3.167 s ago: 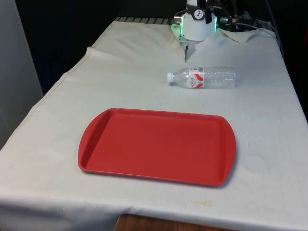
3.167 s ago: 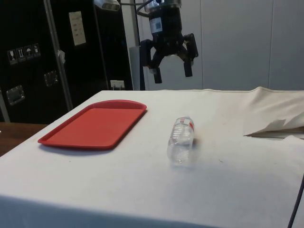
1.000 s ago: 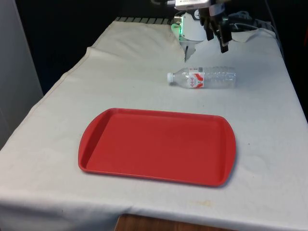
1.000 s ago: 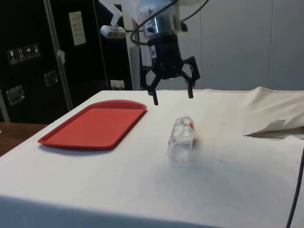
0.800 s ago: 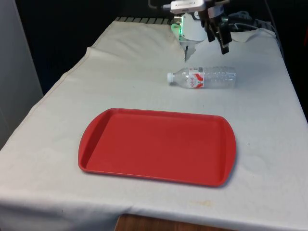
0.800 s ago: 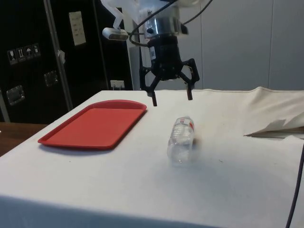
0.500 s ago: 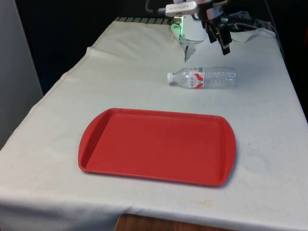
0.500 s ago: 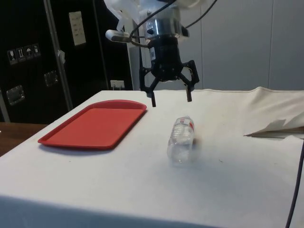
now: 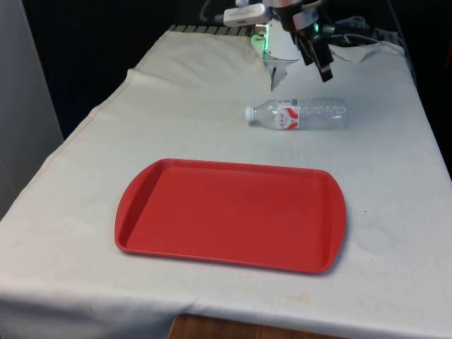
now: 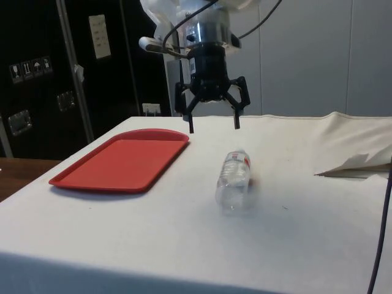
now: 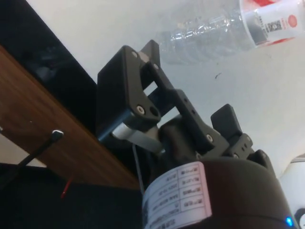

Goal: Place the bottle upright on the tray.

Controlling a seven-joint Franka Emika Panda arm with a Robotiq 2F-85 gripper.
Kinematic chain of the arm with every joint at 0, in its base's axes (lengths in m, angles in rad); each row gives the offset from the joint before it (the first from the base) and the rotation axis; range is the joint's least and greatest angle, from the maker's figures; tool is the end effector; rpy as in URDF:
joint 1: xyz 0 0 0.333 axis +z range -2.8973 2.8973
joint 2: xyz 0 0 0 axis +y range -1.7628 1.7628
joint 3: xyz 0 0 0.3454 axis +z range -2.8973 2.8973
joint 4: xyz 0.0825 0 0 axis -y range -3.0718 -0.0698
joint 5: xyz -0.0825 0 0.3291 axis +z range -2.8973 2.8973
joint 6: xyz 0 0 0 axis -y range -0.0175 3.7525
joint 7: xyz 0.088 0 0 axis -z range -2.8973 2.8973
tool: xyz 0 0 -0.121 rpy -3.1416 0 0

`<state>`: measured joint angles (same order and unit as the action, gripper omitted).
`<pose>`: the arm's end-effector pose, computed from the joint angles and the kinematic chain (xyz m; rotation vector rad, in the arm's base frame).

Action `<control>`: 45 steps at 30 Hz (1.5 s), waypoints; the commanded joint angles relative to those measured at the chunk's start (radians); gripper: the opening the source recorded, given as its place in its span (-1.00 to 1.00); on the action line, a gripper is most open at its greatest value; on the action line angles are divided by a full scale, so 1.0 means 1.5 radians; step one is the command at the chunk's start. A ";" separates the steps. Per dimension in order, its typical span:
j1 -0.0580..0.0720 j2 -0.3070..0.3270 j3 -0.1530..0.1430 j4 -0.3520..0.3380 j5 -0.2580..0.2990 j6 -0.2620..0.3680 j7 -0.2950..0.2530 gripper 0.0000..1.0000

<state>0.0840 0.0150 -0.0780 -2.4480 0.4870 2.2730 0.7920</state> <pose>0.4251 0.0192 0.3399 -2.4165 1.5479 0.4384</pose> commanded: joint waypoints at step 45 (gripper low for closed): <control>-0.005 0.055 -0.055 0.036 0.119 -0.127 -0.039 1.00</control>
<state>0.0800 0.0920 -0.1600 -2.3970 0.6540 2.0880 0.7410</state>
